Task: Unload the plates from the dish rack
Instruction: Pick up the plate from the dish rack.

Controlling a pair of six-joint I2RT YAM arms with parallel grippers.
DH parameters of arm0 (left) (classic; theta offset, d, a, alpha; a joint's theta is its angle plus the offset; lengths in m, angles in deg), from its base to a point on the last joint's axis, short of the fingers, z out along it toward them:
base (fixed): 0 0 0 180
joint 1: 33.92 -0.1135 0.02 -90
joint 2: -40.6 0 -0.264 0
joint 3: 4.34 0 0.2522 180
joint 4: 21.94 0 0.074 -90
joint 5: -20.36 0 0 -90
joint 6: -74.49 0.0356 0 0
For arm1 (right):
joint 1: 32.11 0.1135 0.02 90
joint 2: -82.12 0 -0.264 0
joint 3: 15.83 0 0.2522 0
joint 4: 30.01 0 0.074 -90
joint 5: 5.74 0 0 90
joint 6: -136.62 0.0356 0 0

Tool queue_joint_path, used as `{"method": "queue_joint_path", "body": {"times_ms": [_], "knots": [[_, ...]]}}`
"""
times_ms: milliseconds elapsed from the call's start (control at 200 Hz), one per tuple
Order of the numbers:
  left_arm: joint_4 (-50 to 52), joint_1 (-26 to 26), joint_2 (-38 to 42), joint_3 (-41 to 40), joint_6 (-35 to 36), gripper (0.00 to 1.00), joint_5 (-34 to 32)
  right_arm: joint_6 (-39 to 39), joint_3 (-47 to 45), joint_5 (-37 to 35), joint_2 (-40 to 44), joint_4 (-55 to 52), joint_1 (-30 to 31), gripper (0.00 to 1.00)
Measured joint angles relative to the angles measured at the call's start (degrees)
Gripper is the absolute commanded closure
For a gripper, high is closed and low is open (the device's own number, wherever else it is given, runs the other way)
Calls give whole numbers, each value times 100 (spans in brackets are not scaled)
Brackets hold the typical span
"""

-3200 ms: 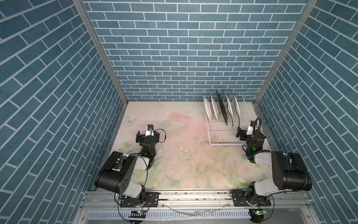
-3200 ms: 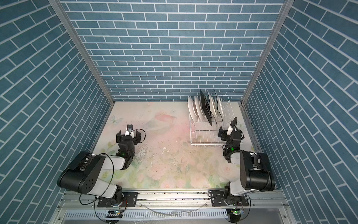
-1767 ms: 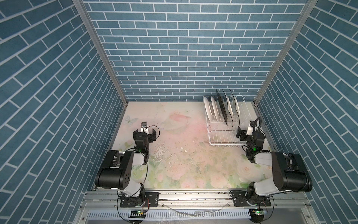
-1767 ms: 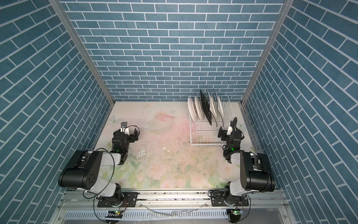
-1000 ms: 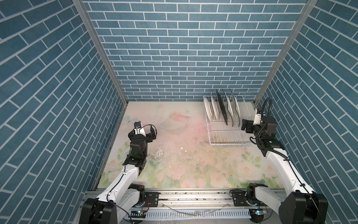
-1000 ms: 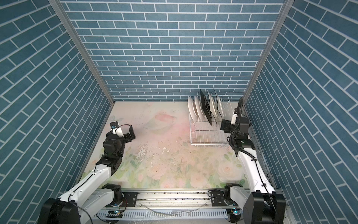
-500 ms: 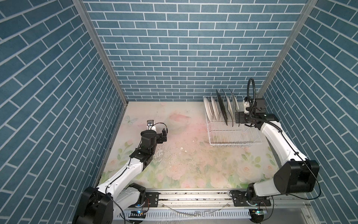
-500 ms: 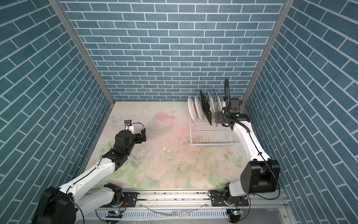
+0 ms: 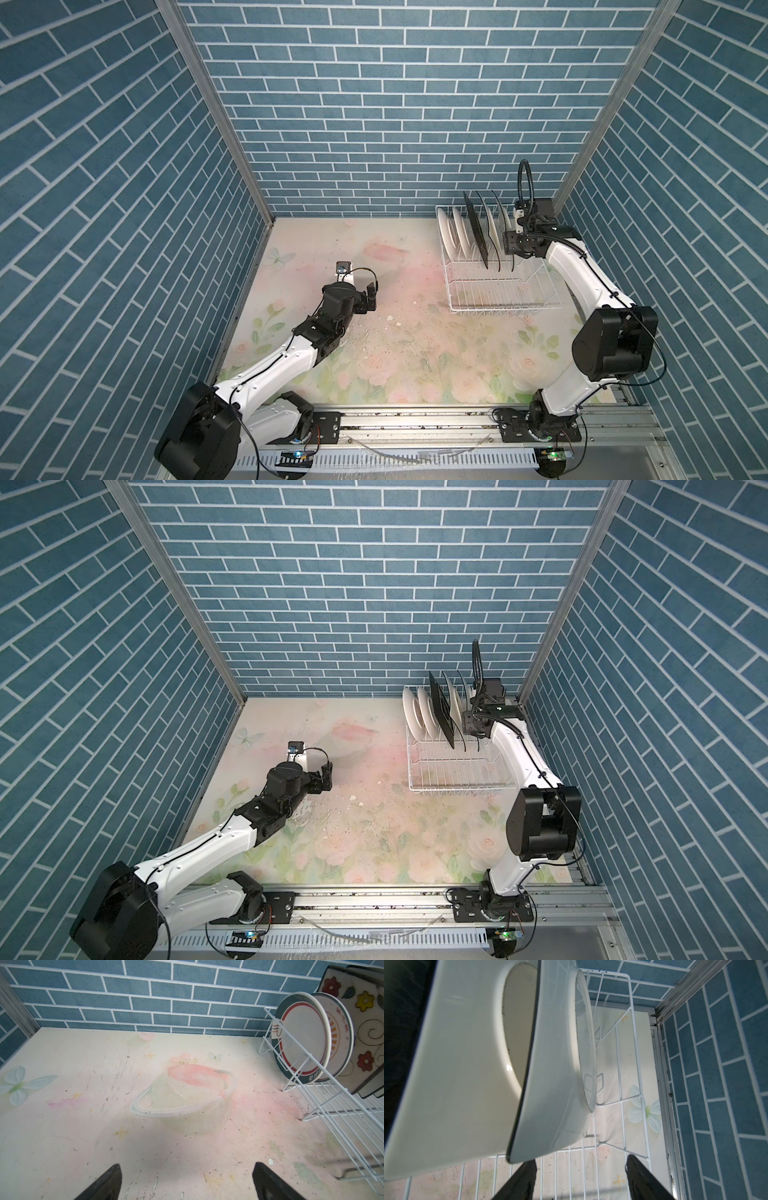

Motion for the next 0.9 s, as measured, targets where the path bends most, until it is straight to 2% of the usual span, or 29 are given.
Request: {"method": "queue_joint_path", "body": {"times_ms": [430, 900], "knots": [[251, 157, -162, 308, -153, 0, -11, -302, 151, -107, -457, 487, 81, 51], [509, 214, -142, 501, -197, 0, -11, -509, 144, -664, -691, 1458, 205, 65]]}}
